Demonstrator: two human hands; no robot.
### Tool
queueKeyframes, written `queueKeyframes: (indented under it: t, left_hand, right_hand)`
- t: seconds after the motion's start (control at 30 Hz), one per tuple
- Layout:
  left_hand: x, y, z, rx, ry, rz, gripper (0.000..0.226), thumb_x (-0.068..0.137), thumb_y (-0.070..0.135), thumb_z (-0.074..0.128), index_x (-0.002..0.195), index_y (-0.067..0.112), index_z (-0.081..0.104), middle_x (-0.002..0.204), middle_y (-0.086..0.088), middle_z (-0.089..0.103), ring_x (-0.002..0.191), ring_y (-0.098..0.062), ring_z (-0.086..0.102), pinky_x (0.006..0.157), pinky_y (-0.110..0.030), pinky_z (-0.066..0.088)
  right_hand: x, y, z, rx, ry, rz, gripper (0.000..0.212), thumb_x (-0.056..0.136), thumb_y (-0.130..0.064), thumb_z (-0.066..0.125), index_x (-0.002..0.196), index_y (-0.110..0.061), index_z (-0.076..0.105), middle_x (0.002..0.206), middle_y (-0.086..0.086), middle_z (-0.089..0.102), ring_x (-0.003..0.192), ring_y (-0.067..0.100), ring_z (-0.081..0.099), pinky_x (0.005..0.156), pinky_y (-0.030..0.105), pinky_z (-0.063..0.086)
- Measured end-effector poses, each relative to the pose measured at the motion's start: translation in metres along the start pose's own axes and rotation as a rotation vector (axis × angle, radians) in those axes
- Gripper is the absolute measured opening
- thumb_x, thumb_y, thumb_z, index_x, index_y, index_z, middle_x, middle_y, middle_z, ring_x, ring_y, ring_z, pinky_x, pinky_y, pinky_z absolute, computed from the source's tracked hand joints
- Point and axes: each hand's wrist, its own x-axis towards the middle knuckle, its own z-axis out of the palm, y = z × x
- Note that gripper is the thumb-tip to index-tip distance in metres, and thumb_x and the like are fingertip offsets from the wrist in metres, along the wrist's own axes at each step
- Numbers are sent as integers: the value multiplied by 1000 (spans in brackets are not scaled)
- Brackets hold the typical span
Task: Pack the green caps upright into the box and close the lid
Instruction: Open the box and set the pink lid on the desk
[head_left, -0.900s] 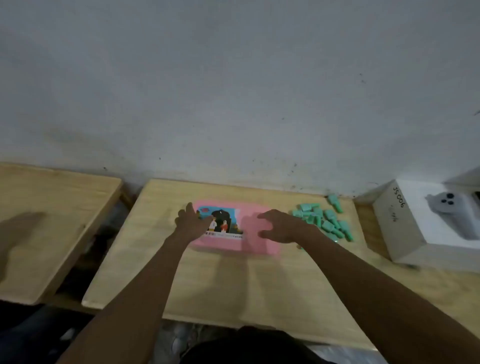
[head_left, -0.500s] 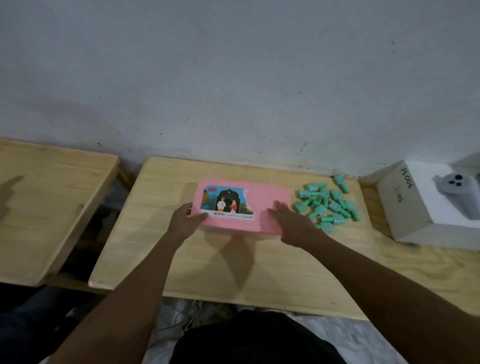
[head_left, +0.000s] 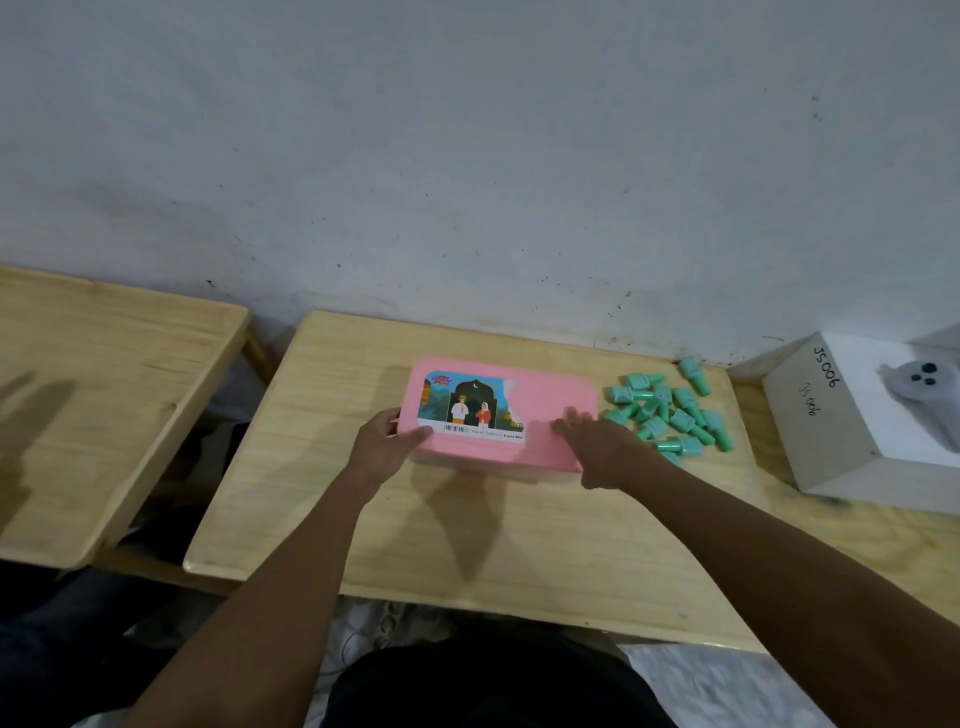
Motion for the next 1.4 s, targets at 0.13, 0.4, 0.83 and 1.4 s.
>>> queueKeyframes:
  t: [0.13, 0.4, 0.83, 1.4]
  left_hand:
    - [4, -6, -1, -39, -16, -17, 49, 77, 21, 77, 123, 11, 61, 113, -5, 70, 99, -19, 66, 82, -28, 51]
    - [-9, -15, -1, -78, -131, 24, 67, 64, 35, 86, 124, 27, 57, 116, 13, 68, 108, -4, 62, 85, -23, 50]
    - [-21, -28, 48, -230, 5, 46, 90, 53, 8, 92, 123, 21, 36, 119, 4, 59, 109, -4, 59, 85, -22, 55]
    - [-19, -20, 41, -191, -56, -81, 129, 45, 27, 95, 144, 29, 11, 135, -4, 46, 120, -18, 49, 101, -34, 46]
  right_hand:
    - [2, 9, -11, 64, -77, -44, 88, 74, -18, 78, 147, -16, 29, 147, 12, 38, 111, 28, 57, 89, 35, 52]
    - [11, 30, -45, 108, -204, -83, 80, 79, -39, 70, 148, -30, 32, 144, 1, 48, 121, 23, 50, 101, 34, 41]
    - [3, 26, -41, 153, -192, -85, 80, 79, -36, 71, 149, -28, 31, 143, 2, 49, 117, 22, 53, 90, 26, 41]
    - [-3, 55, -76, 401, -39, -42, 48, 85, -24, 61, 133, -31, 55, 131, -6, 58, 108, 13, 55, 90, 28, 42]
